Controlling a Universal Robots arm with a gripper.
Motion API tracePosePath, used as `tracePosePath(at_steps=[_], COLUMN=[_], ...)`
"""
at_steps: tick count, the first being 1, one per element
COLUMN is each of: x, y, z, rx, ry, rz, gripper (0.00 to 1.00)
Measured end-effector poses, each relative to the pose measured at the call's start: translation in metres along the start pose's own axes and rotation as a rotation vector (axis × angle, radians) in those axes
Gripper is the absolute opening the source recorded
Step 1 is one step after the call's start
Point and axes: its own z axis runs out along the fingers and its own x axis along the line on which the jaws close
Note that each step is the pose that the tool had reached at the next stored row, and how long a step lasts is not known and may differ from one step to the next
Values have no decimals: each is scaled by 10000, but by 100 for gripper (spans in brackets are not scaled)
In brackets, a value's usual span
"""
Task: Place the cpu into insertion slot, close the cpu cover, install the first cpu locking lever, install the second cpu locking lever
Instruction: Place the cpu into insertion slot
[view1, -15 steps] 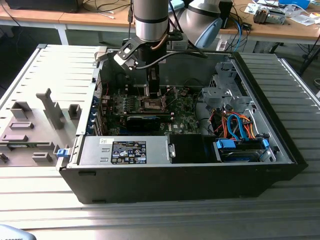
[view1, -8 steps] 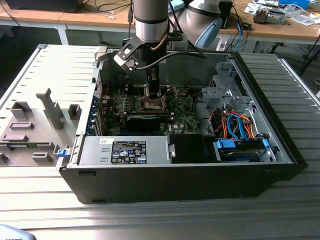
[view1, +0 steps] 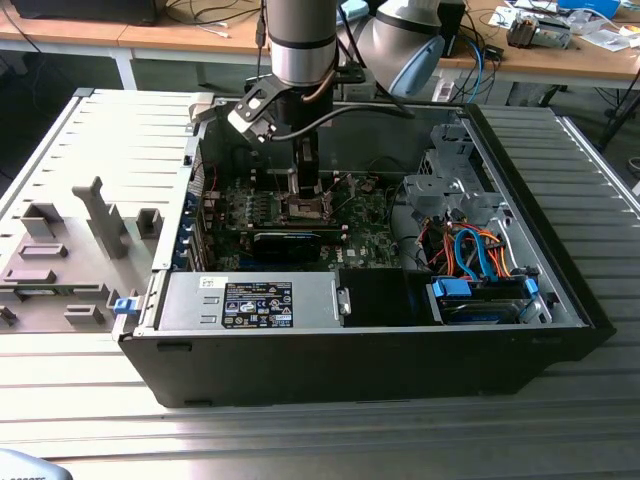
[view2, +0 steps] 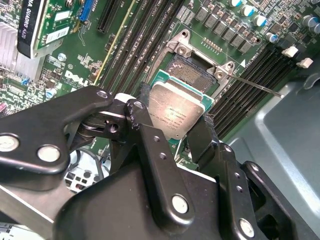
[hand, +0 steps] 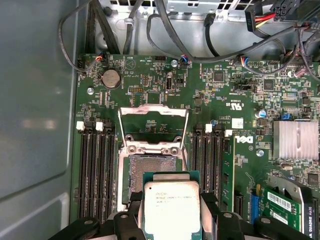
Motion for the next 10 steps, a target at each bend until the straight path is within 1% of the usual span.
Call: tracePosePath(at_steps=[4,10], x=[0,0], y=[-1,-2], z=[17,26], rx=[0,0], ry=[0,0], rz=[-1,0], gripper=[55,55])
